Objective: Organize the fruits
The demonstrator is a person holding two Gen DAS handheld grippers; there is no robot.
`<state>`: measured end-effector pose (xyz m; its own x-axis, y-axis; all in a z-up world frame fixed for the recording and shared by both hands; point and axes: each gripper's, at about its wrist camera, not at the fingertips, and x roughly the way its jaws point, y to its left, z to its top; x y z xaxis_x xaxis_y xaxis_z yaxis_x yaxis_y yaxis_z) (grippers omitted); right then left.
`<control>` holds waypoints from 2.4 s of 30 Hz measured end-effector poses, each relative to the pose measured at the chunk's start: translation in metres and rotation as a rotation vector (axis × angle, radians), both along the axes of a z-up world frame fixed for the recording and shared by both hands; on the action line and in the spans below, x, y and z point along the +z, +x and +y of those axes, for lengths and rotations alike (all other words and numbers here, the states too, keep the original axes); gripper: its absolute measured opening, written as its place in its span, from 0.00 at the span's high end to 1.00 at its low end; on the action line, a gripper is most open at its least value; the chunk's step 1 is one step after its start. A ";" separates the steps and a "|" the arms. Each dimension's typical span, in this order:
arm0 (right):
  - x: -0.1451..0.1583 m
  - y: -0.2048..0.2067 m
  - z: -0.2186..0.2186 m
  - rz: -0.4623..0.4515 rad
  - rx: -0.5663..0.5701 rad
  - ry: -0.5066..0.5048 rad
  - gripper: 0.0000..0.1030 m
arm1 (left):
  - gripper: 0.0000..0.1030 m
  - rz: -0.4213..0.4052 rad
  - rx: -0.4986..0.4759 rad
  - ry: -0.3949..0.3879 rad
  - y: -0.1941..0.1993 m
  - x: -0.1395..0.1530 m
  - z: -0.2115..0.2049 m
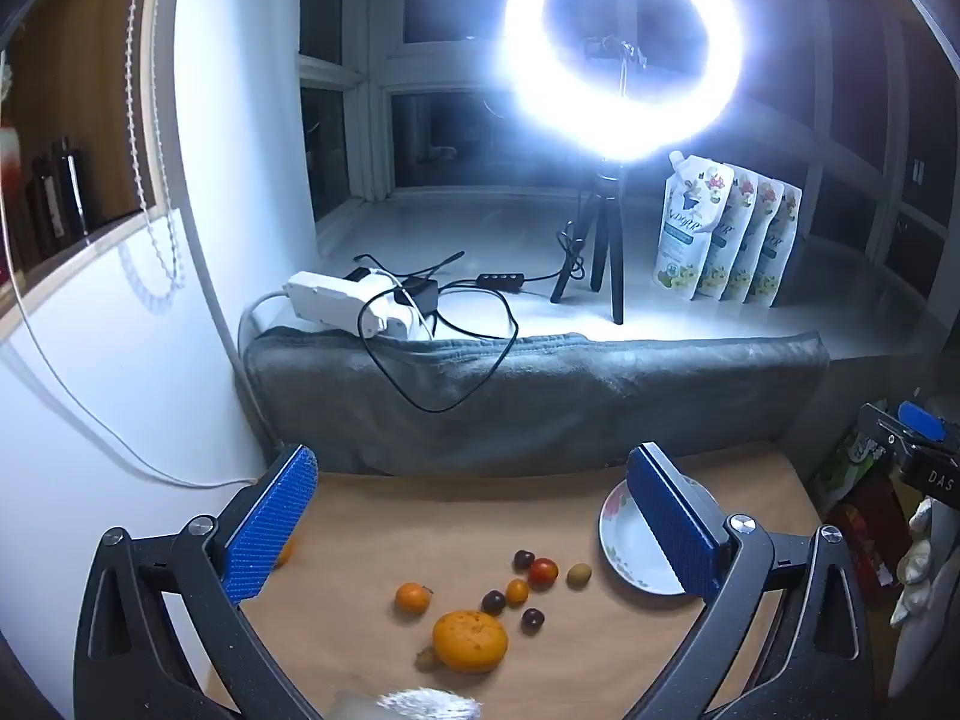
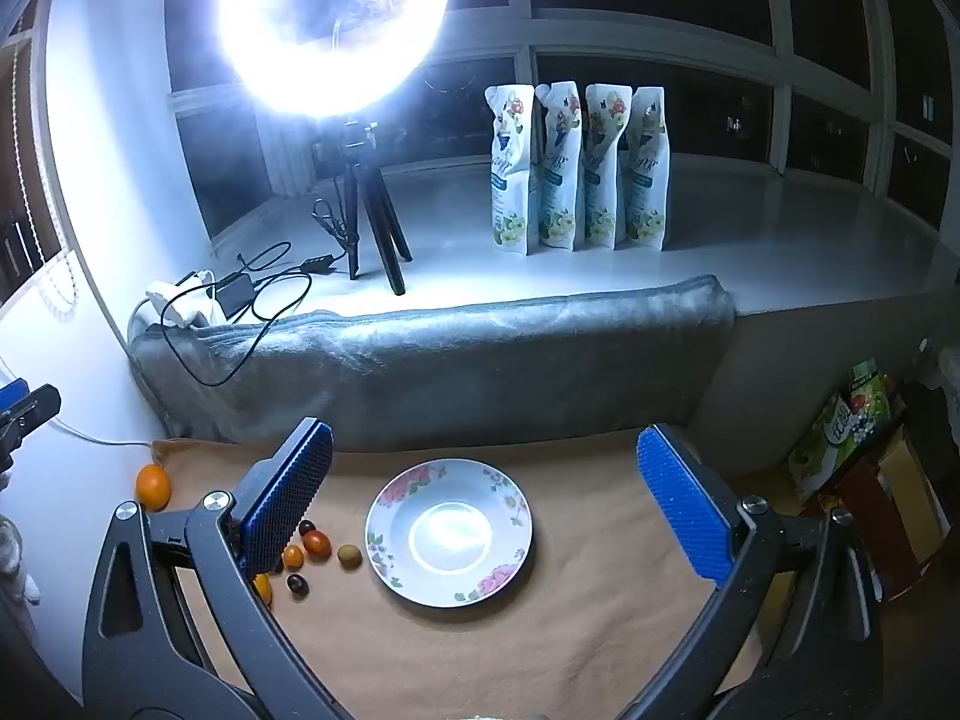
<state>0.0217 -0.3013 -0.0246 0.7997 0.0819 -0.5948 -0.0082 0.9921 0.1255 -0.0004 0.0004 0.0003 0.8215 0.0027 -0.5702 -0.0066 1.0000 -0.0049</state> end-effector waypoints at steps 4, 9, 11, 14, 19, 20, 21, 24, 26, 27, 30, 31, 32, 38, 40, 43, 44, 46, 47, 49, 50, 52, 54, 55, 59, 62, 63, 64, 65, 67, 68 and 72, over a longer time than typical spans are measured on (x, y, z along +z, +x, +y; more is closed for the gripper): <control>0.004 0.001 0.004 0.000 -0.007 -0.036 0.00 | 0.01 0.004 0.005 -0.018 0.000 -0.001 0.000; 0.005 0.001 0.006 0.008 -0.032 -0.042 0.00 | 0.01 0.008 -0.004 -0.027 0.002 0.005 0.003; 0.007 -0.004 0.005 0.003 -0.043 -0.044 0.00 | 0.01 0.009 -0.004 -0.027 0.002 0.007 0.002; 0.009 -0.003 0.004 0.007 -0.056 -0.047 0.00 | 0.01 -0.002 -0.003 -0.023 -0.001 0.005 -0.002; 0.012 -0.005 0.003 0.000 -0.072 -0.054 0.00 | 0.01 -0.006 -0.006 -0.027 0.000 0.005 -0.002; 0.013 -0.006 0.004 -0.004 -0.077 -0.058 0.00 | 0.01 -0.005 -0.007 -0.027 0.000 0.005 -0.003; 0.013 -0.007 0.003 -0.005 -0.081 -0.062 0.00 | 0.01 -0.005 -0.007 -0.026 0.000 0.005 -0.004; 0.015 -0.006 0.001 -0.007 -0.088 -0.065 0.00 | 0.01 -0.002 -0.007 -0.027 0.000 0.004 -0.003; 0.016 -0.006 0.001 -0.008 -0.098 -0.073 0.00 | 0.01 -0.003 -0.008 -0.028 0.000 0.004 -0.002; 0.017 -0.006 0.001 -0.011 -0.100 -0.076 0.00 | 0.01 -0.003 -0.007 -0.028 0.000 0.004 -0.002; 0.019 -0.006 0.002 -0.018 -0.108 -0.088 0.00 | 0.01 -0.006 -0.007 -0.027 0.001 0.005 -0.004; 0.020 -0.006 0.002 -0.020 -0.111 -0.092 0.00 | 0.01 -0.007 -0.007 -0.027 0.001 0.005 -0.004; 0.021 -0.006 0.003 -0.021 -0.115 -0.099 0.00 | 0.01 -0.008 -0.007 -0.028 0.001 0.005 -0.004; 0.023 -0.008 0.005 -0.034 -0.123 -0.121 0.00 | 0.01 -0.010 -0.011 -0.033 0.002 0.005 -0.004; 0.023 -0.008 0.006 -0.037 -0.126 -0.127 0.00 | 0.01 -0.010 -0.011 -0.033 0.001 0.005 -0.005; 0.024 -0.010 0.007 -0.039 -0.130 -0.134 0.00 | 0.01 -0.010 -0.010 -0.033 0.002 0.006 -0.005; 0.024 -0.010 0.007 -0.040 -0.130 -0.135 0.00 | 0.01 -0.010 -0.010 -0.033 0.002 0.006 -0.005; 0.024 -0.010 0.006 -0.038 -0.130 -0.135 0.00 | 0.01 -0.010 -0.010 -0.033 0.002 0.006 -0.005; 0.024 -0.010 0.007 -0.036 -0.129 -0.137 0.00 | 0.01 -0.010 -0.010 -0.033 0.002 0.006 -0.006; 0.024 -0.009 0.006 -0.036 -0.129 -0.134 0.00 | 0.01 -0.011 -0.009 -0.031 0.001 0.007 -0.006; 0.024 -0.009 0.007 -0.036 -0.130 -0.134 0.00 | 0.01 -0.011 -0.009 -0.031 0.001 0.007 -0.006; 0.024 -0.010 0.006 -0.033 -0.129 -0.128 0.00 | 0.01 -0.010 -0.009 -0.031 0.002 0.007 -0.006; 0.023 -0.010 0.005 -0.033 -0.128 -0.121 0.00 | 0.01 -0.011 -0.010 -0.029 0.002 0.007 -0.007; 0.022 -0.010 0.005 -0.032 -0.128 -0.118 0.00 | 0.01 -0.012 -0.010 -0.026 0.001 0.007 -0.008; 0.020 -0.010 0.004 -0.025 -0.123 -0.106 0.00 | 0.01 -0.013 -0.009 -0.024 0.001 0.008 -0.009; 0.018 -0.010 0.004 -0.020 -0.119 -0.102 0.00 | 0.01 -0.011 -0.010 -0.027 0.002 0.008 -0.009; 0.018 -0.010 0.004 -0.019 -0.118 -0.101 0.00 | 0.01 -0.012 -0.010 -0.026 0.001 0.007 -0.008; 0.017 -0.010 0.004 -0.019 -0.116 -0.100 0.00 | 0.01 -0.012 -0.010 -0.027 0.001 0.008 -0.008; 0.017 -0.010 0.004 -0.018 -0.114 -0.098 0.00 | 0.01 -0.011 -0.010 -0.027 0.000 0.008 -0.008; 0.015 -0.009 0.004 -0.011 -0.110 -0.092 0.00 | 0.01 -0.013 -0.010 -0.026 0.000 0.007 -0.008; 0.015 -0.009 0.004 -0.009 -0.109 -0.090 0.00 | 0.01 -0.012 -0.010 -0.027 0.000 0.007 -0.008; 0.014 -0.009 0.004 -0.004 -0.102 -0.084 0.00 | 0.01 -0.012 -0.011 -0.028 0.000 0.007 -0.007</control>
<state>0.0130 -0.2970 -0.0106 0.8037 -0.0499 -0.5930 0.0929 0.9948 0.0423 -0.0006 -0.0067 0.0073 0.8284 -0.0224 -0.5596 0.0047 0.9994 -0.0329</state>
